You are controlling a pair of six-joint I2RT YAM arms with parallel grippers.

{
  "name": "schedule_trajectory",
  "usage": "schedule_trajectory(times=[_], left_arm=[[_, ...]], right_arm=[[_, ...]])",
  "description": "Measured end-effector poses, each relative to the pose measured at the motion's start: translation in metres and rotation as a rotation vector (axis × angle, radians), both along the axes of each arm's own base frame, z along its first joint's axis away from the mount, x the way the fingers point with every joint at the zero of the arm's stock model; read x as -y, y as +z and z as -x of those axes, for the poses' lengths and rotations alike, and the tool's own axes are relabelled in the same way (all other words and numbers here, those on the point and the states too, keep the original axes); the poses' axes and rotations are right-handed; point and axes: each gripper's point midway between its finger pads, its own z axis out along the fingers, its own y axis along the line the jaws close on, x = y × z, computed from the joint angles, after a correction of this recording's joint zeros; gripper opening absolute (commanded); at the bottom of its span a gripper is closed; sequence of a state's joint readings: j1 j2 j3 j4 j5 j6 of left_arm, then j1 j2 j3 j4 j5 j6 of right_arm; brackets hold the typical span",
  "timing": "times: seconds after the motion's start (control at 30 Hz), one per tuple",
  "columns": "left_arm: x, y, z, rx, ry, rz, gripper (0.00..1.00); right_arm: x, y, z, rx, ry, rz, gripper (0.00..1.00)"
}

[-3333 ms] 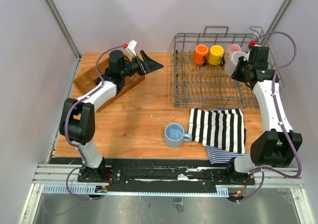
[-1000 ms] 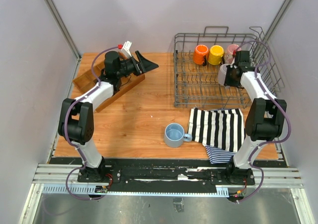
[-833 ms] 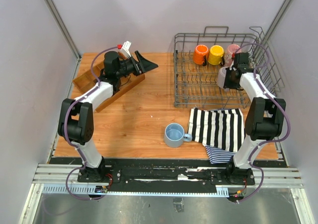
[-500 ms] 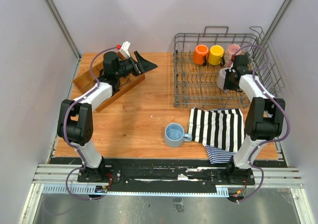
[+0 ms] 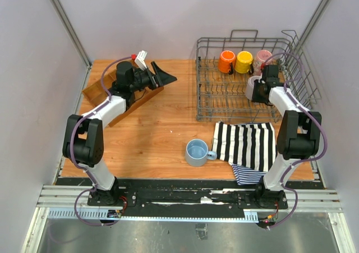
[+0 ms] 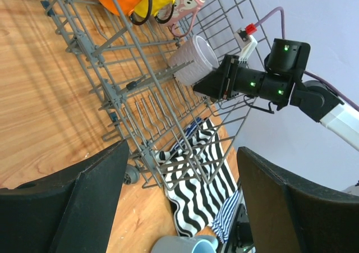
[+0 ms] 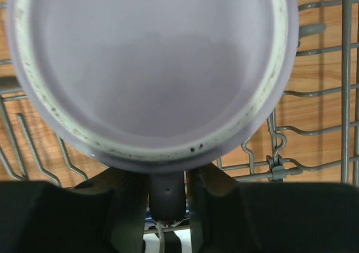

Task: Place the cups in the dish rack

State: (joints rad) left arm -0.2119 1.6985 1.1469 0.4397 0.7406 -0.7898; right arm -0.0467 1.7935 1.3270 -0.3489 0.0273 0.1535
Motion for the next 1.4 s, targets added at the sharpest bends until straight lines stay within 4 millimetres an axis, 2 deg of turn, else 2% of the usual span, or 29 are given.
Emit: schedule_trajectory(times=[0.33, 0.43, 0.67, 0.93, 1.03, 1.2, 1.3, 1.4], left_arm=[[-0.001, 0.004, 0.005, 0.009, 0.000, -0.001, 0.82], [-0.002, 0.001, 0.006, 0.004, 0.001, -0.002, 0.83], [-0.004, -0.012, 0.015, -0.031, 0.001, -0.019, 0.83], [-0.013, -0.033, 0.046, -0.096, 0.008, -0.072, 0.82], [-0.019, -0.044, 0.059, -0.137, 0.026, -0.114, 0.82], [-0.019, -0.069, 0.082, -0.216, 0.038, -0.242, 0.80], [-0.015, -0.088, 0.098, -0.284, 0.026, -0.319, 0.77], [-0.016, -0.105, 0.110, -0.367, 0.022, -0.374, 0.72]], right_arm=[[0.007, -0.021, 0.023, -0.083, -0.023, 0.039, 0.37], [0.011, -0.018, 0.027, -0.081, -0.036, 0.056, 0.38], [0.024, 0.005, 0.031, -0.033, -0.088, 0.117, 0.40], [0.025, 0.018, 0.042, -0.035, -0.108, 0.112, 0.46], [0.020, 0.036, 0.046, 0.005, -0.115, 0.078, 0.50], [0.012, 0.087, 0.056, 0.136, -0.131, 0.028, 0.55], [0.008, 0.111, 0.065, 0.196, -0.136, 0.003, 0.60], [0.006, 0.127, 0.072, 0.220, -0.141, -0.014, 0.65]])
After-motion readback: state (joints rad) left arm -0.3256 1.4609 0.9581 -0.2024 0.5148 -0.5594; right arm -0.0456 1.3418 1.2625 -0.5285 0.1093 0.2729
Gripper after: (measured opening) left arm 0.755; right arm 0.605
